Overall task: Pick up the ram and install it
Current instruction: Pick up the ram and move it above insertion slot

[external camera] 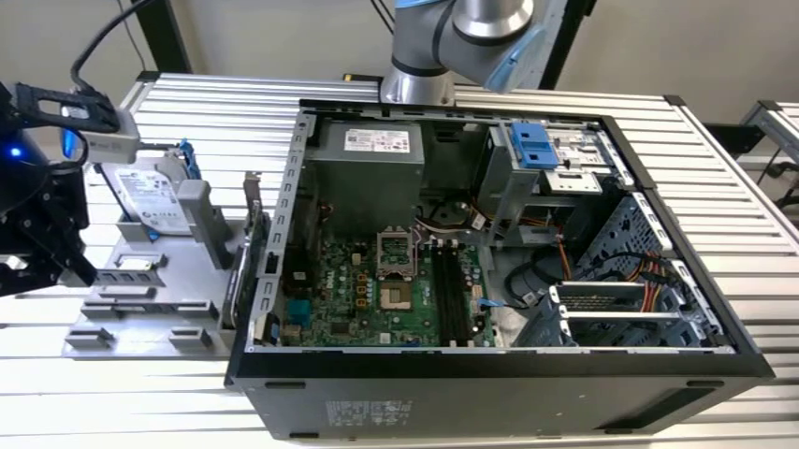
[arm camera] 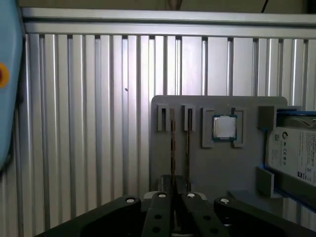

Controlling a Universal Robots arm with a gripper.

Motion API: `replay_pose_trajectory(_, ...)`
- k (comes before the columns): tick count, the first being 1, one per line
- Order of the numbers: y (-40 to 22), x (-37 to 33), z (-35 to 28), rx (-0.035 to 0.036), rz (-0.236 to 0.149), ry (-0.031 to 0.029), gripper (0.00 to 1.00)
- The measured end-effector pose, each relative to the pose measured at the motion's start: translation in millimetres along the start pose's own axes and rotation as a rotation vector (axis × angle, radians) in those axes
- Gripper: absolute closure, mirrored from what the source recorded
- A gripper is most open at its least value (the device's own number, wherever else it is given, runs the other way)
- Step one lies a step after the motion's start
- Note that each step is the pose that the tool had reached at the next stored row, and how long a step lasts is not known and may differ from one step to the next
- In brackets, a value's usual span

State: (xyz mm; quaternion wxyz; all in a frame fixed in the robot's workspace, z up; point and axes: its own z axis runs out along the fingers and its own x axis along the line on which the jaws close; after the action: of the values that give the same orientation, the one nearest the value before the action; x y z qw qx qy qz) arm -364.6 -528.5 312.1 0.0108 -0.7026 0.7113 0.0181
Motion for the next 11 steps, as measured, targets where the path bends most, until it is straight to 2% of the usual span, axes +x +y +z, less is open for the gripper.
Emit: replay_pose_trajectory(11, 0.1, -0.3, -7.0, 0.0000, 0.000, -0.0001, 1.00)
